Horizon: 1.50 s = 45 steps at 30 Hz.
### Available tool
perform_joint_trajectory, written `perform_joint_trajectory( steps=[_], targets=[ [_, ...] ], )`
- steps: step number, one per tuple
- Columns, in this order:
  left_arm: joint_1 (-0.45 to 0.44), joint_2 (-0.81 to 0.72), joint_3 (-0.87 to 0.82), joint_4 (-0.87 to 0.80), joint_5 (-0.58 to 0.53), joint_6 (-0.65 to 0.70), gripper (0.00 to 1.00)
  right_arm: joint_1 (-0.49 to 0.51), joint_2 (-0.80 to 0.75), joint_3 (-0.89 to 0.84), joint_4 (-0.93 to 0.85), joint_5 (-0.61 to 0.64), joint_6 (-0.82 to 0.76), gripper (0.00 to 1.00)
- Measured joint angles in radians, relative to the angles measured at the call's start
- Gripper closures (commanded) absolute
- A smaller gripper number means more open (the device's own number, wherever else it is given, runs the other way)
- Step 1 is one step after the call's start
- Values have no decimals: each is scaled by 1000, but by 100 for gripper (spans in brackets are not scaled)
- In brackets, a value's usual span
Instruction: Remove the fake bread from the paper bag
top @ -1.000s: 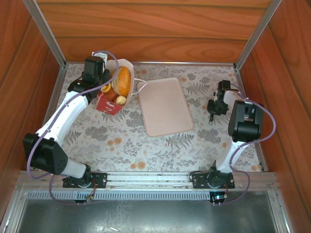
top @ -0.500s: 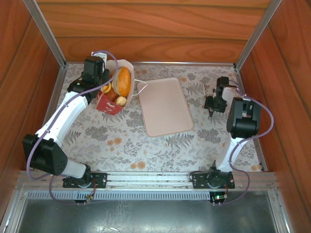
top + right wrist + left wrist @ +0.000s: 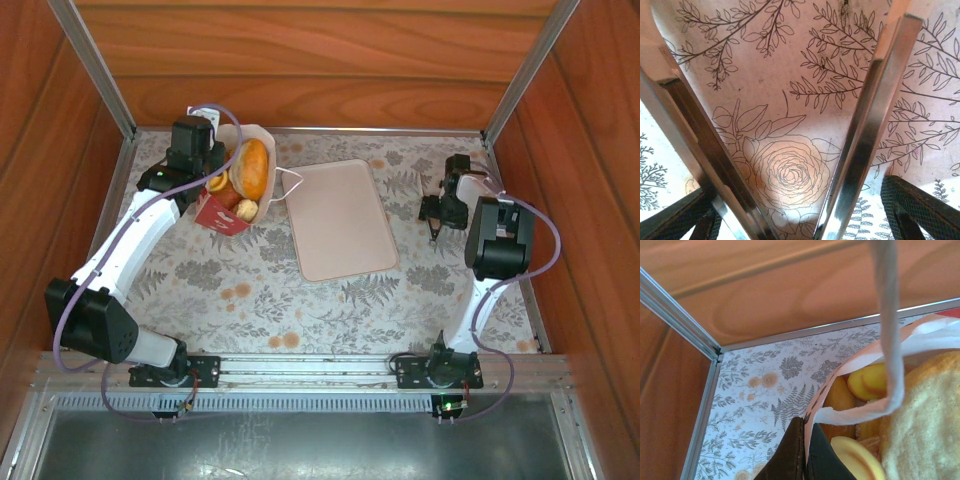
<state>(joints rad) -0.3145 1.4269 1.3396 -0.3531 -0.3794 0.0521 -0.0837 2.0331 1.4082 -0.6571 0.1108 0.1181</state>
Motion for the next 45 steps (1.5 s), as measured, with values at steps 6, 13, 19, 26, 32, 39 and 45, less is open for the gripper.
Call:
perform_joint_trajectory(
  steps=[6,13,19,26,32,39,45],
  targets=[
    [0,0,0,0,0,0,100,-1,20,32,-9,-3,-26,38],
    [0,0,0,1,0,0,100,-2,21,29,14,-11,-43,60],
    [0,0,0,1,0,0,100,-2,-21,-47,124,-38,-61,85],
    [0,-8,-14,4,2,-3,100,0,-180,-253,242,-123,-58,94],
    [0,-29,-37,16,3,-19,100,8,-409,-355,285,-251,-29,97],
    [0,-56,-64,23,12,-37,100,12,-575,-416,393,-510,92,87],
    [0,-72,-77,26,21,-54,100,17,-581,-521,529,-763,275,75]
  ],
)
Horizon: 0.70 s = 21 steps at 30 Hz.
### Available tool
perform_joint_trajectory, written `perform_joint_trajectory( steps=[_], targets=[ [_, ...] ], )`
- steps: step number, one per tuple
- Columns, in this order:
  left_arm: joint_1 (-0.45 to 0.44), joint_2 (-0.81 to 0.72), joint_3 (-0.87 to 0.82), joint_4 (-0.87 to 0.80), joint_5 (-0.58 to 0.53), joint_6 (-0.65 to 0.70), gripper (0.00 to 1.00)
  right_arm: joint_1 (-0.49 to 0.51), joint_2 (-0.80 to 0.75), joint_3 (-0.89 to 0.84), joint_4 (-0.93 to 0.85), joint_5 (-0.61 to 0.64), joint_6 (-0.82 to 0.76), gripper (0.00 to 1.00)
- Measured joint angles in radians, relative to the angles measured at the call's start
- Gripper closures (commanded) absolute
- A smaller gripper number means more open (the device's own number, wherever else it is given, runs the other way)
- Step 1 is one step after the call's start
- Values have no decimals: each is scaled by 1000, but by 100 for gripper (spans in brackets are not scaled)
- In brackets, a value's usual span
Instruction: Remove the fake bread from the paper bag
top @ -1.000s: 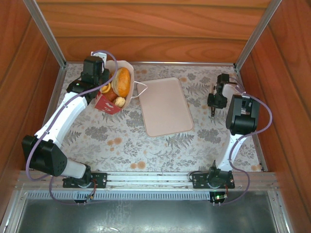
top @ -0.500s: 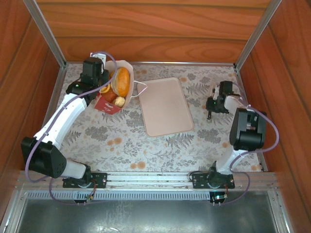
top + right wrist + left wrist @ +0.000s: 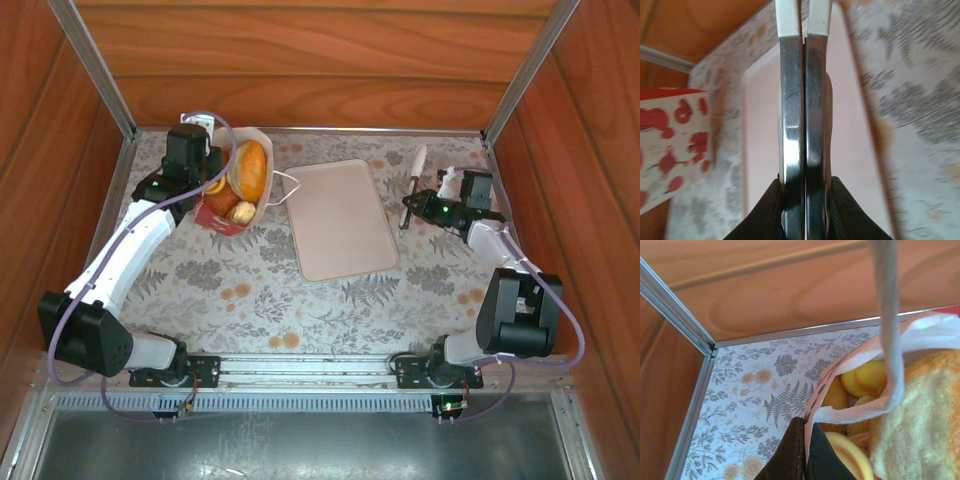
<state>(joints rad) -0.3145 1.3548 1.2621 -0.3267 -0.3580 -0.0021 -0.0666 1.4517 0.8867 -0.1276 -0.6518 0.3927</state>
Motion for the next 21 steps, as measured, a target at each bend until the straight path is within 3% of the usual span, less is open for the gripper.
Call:
perform_joint_trajectory(
  steps=[5,14,21],
  targets=[
    [0,-9,-3,0,16,-18,100,31,-3,-60,92,-127,122,65],
    [-8,-10,-3,12,46,-41,100,84,-57,-81,154,-191,214,53],
    [-13,-10,-16,32,51,-48,100,127,-39,-82,167,-191,244,56]
  ],
)
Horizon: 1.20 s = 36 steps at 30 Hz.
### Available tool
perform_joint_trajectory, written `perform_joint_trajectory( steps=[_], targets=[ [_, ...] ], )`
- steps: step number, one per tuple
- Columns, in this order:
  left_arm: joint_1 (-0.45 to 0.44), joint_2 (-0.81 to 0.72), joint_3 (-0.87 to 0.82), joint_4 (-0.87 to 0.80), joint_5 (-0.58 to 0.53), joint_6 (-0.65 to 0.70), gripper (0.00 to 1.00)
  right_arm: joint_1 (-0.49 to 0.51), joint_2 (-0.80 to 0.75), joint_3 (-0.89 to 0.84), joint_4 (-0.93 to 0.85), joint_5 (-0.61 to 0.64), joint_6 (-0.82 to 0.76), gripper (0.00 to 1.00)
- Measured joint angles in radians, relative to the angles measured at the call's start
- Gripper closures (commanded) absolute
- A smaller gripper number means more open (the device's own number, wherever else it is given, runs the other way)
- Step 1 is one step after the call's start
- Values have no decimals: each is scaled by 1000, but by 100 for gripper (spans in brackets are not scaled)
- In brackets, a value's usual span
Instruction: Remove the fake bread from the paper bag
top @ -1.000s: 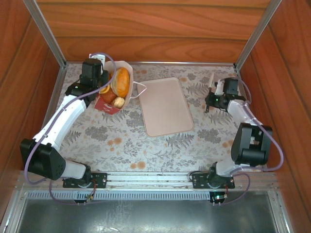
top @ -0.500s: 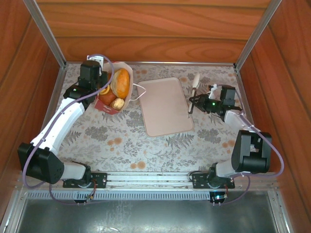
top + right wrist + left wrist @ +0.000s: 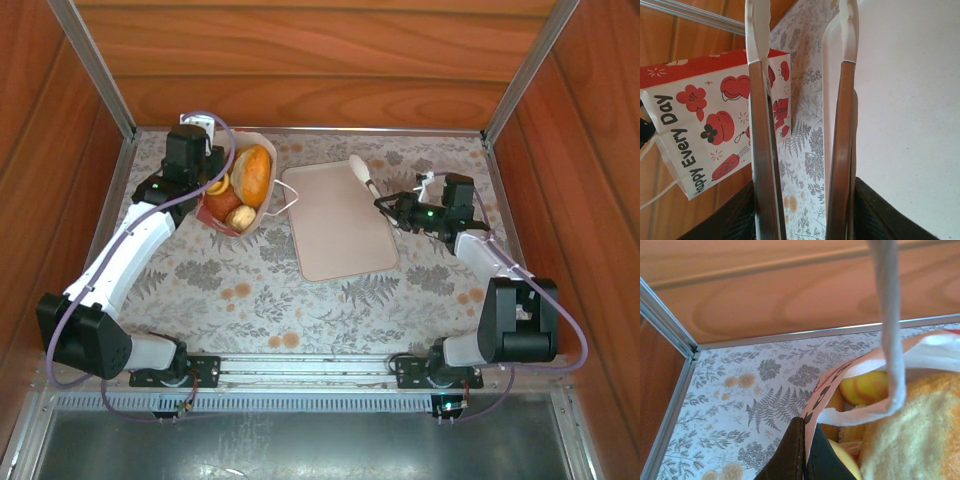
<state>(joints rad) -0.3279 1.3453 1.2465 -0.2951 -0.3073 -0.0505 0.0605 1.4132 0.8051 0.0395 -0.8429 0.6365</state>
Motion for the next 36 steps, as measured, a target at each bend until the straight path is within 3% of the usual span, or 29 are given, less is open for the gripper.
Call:
perform_joint_trajectory(
  steps=[3,6,14,21,28,36],
  targets=[
    [-1,0,-6,10,0,-1,100,14,17,6,-3,0,8,58],
    [-1,0,-14,22,3,-3,100,32,32,30,-26,7,9,69],
    [-11,-2,-48,49,28,-11,100,82,18,109,-172,55,-26,70],
    [-35,-28,-76,57,61,-34,100,125,-109,203,-387,146,-71,67],
    [-47,-30,-76,64,74,-37,100,151,-211,368,-595,225,-85,64],
    [-61,23,-21,58,68,-37,100,203,-227,583,-790,253,-89,63]
  ],
)
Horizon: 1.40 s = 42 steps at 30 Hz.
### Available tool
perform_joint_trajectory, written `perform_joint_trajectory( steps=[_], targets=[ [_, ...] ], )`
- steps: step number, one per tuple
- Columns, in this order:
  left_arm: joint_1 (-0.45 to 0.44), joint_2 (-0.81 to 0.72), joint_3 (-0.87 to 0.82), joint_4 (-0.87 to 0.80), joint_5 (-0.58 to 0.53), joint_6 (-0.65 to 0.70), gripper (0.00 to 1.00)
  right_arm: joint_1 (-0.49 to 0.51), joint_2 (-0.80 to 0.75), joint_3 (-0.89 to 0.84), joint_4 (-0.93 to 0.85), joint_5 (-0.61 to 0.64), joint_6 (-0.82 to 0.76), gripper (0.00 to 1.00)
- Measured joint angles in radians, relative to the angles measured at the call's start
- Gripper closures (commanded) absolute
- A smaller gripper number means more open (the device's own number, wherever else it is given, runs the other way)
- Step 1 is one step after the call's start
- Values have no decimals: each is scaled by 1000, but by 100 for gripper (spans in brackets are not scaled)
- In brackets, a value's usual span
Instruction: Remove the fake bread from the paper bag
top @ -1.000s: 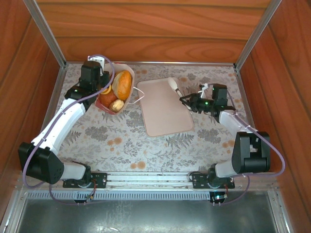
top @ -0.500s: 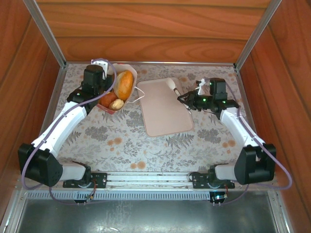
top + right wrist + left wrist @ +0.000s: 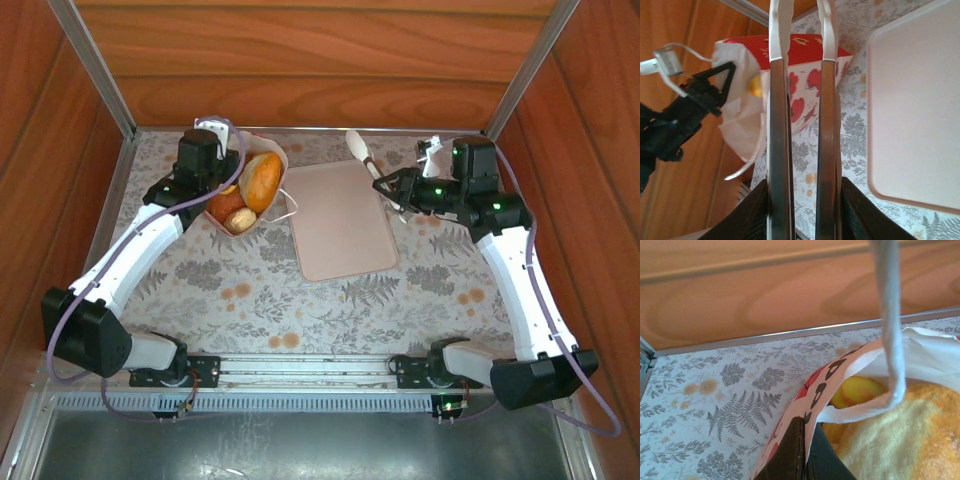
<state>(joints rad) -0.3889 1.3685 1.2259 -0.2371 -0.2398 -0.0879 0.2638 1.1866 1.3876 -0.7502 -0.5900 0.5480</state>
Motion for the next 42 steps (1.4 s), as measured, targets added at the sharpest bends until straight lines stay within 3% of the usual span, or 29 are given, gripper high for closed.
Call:
perform_joint_trajectory(
  steps=[19,33,42],
  targets=[
    [-97,154,202,-92,-151,20,100,158,141,200,-134,-20,5,64],
    [-102,306,337,-97,-314,235,100,183,214,201,-125,-21,3,64],
    [-103,320,343,-99,-308,255,100,236,296,201,-102,-22,3,63]
  ],
)
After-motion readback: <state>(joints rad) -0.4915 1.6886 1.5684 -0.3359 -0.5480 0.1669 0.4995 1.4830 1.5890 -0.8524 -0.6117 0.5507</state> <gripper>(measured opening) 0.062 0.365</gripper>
